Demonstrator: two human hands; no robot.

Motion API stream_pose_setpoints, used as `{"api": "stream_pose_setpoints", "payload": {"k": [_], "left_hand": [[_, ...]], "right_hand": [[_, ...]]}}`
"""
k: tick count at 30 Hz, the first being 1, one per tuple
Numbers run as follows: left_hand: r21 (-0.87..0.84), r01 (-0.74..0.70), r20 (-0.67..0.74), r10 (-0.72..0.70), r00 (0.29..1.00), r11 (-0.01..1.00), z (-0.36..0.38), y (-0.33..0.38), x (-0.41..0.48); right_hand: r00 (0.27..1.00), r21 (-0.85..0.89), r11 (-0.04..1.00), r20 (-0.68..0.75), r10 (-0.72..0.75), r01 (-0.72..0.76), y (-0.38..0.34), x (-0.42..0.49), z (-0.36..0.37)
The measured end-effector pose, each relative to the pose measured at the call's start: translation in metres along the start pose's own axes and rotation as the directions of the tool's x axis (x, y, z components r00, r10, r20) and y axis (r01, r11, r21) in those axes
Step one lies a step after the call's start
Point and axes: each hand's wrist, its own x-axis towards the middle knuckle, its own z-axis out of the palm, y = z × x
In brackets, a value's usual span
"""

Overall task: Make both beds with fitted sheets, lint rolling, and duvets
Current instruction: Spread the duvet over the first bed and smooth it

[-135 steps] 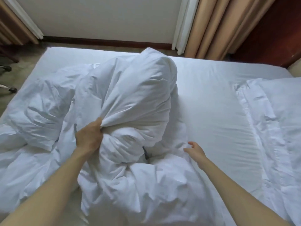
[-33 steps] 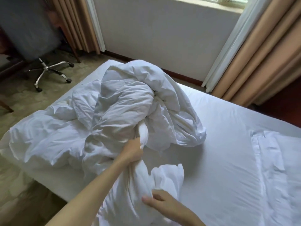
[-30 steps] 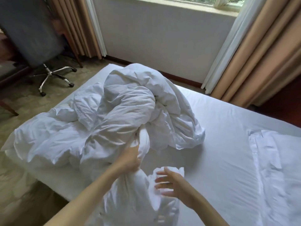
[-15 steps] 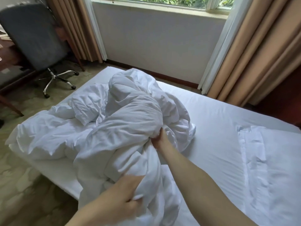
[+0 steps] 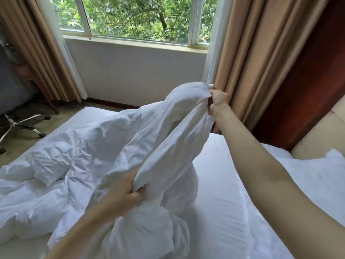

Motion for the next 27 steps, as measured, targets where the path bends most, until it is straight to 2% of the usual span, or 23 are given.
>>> {"api": "stream_pose_setpoints", "payload": {"k": [2,4,5,7,8,9,11,12,13,14,16,18,23,25,27], "left_hand": [[-0.022,-0.042,0.066,0.043,0.997,0.999,0.016,0.025,0.022],[-0.046,-0.065,0.08,0.068,0.994,0.997,0.028,0.023,0.034],[-0.036,-0.068,0.07,0.07,0.995,0.997,0.034,0.018,0.039],[-0.055,-0.011,0.034,0.013,0.999,0.998,0.042,0.01,0.046],[-0.045,0.015,0.04,-0.013,0.999,0.999,0.047,0.005,0.047],[-0.04,0.03,0.074,-0.027,0.997,0.999,0.054,-0.001,0.045],[0.001,0.075,0.201,-0.073,0.977,0.997,0.071,-0.012,0.038],[0.049,0.085,0.274,-0.095,0.957,0.995,0.081,-0.015,0.034],[0.095,0.08,0.348,-0.109,0.931,0.992,0.091,-0.021,0.027],[0.133,0.065,0.412,-0.115,0.904,0.989,0.1,-0.023,0.023],[0.148,0.067,0.512,-0.134,0.849,0.987,0.115,-0.024,0.014],[0.133,0.095,0.559,-0.154,0.815,0.987,0.123,-0.02,0.008],[0.095,0.122,0.51,-0.154,0.846,0.988,0.117,-0.013,0.009],[0.074,0.109,0.528,-0.131,0.839,0.991,0.115,-0.009,0.015],[0.049,0.104,0.533,-0.114,0.838,0.993,0.115,-0.004,0.021]], "right_hand": [[0.982,-0.1,0.978,-0.019,-0.187,0.185,-0.054,-0.007,-0.012],[0.975,-0.287,0.932,0.056,-0.215,0.222,-0.063,-0.009,-0.053],[0.983,-0.392,0.901,0.066,-0.172,0.184,-0.061,-0.015,-0.084],[0.992,-0.586,0.81,-0.122,-0.042,-0.038,-0.045,-0.024,-0.144],[0.968,-0.627,0.755,-0.25,0.039,-0.192,-0.027,-0.033,-0.18],[0.915,-0.598,0.714,-0.374,0.152,-0.363,-0.004,-0.045,-0.22],[0.729,-0.399,0.624,-0.505,0.463,-0.673,0.049,-0.079,-0.284],[0.638,-0.256,0.602,-0.494,0.591,-0.756,0.076,-0.095,-0.307],[0.577,-0.131,0.589,-0.456,0.678,-0.797,0.101,-0.112,-0.323],[0.552,-0.035,0.593,-0.413,0.724,-0.804,0.118,-0.123,-0.329],[0.546,0.07,0.611,-0.377,0.748,-0.789,0.143,-0.136,-0.327],[0.584,0.099,0.654,-0.365,0.725,-0.75,0.157,-0.136,-0.316],[0.758,0.235,0.779,-0.192,0.624,-0.582,0.159,-0.098,-0.288],[0.78,0.251,0.818,-0.255,0.572,-0.517,0.154,-0.086,-0.275],[0.783,0.179,0.849,-0.327,0.529,-0.498,0.154,-0.078,-0.27]]}}
